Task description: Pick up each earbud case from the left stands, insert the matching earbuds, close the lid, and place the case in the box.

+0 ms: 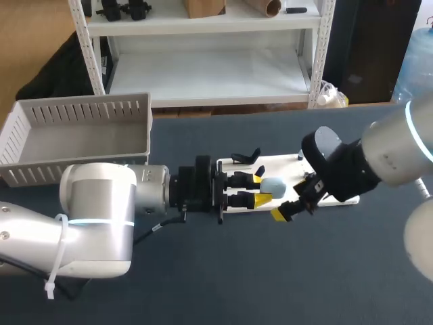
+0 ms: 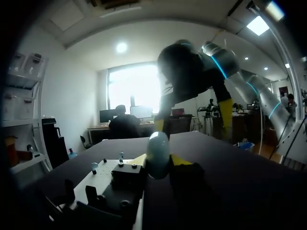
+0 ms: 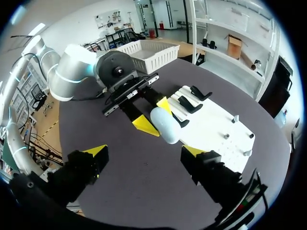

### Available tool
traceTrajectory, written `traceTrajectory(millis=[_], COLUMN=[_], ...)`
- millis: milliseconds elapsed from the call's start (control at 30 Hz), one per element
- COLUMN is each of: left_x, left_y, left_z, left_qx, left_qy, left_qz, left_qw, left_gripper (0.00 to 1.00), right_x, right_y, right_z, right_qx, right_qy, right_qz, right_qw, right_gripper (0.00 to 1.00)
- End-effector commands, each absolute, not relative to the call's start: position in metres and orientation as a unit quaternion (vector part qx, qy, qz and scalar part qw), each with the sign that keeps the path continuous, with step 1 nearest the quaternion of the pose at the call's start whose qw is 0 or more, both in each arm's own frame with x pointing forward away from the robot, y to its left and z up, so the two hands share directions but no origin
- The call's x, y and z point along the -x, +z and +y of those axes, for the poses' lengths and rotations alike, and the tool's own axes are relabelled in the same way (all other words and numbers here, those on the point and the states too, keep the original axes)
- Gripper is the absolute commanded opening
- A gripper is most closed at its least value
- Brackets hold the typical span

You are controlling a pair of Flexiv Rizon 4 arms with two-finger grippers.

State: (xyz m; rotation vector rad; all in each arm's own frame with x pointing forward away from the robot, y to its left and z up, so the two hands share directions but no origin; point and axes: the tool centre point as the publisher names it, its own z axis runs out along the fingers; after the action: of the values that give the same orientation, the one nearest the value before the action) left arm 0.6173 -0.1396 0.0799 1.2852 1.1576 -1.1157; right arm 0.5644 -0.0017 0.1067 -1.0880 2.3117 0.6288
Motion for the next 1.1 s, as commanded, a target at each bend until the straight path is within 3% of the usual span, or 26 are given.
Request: traceTrajectory(millis=[33,1100], left_x=[-0.617,-0.617], left_y=[0.079,0.079], left_z=[-0.141,-0.141], left_qx=[-0.534,-0.534], left_qy=[-0.463,-0.463], left_qz=[0.482,0.482], left_qw=[0.517,0.517], left_gripper=[0.00,0.00], right_x=[-0.573,-0.592], right_y=[0.102,0.094], right_z=[0.002,-0.003], right_qx=[0.397,0.368], right_qy=[0.229,0.221], right_qz=[0.853,0.867], right_qw=[0.248,0.252], right_gripper=[1.00,1.00])
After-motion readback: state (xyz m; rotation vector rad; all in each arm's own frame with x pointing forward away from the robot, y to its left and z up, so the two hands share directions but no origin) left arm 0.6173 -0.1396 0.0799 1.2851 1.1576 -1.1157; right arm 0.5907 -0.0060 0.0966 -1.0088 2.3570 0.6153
